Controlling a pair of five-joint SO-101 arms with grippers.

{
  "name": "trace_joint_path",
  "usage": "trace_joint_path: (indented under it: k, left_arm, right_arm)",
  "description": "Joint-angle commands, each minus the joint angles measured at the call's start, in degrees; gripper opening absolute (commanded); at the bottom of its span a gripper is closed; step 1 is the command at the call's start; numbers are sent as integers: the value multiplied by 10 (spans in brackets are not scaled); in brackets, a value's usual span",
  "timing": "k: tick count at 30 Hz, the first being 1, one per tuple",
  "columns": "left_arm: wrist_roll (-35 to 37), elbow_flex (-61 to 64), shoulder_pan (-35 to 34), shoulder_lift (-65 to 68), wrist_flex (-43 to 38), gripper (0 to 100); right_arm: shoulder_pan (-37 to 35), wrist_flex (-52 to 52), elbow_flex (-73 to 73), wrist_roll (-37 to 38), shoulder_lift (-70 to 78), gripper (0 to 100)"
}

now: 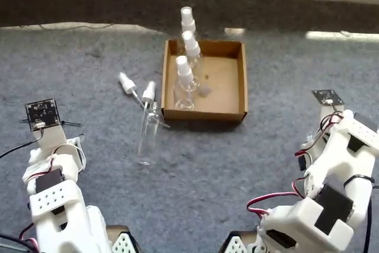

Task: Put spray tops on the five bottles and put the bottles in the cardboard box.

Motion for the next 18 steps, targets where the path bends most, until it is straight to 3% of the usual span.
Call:
trace_joint_path:
  k: [1,5,11,18]
  left_arm:
    - [-4,-2,14,-9,-10,221]
    - [-4,-2,14,-9,-10,221]
    - [-4,-2,14,-9,-10,221]
    - [-4,-2,14,-9,-10,221]
  right_arm:
    - [-26,12,-24,-33,-37,171]
    - [-58,17,-82,-87,-35,186]
    - [-90,58,-109,-96,-35,369]
    - [-112,54,-116,-134,-27,375]
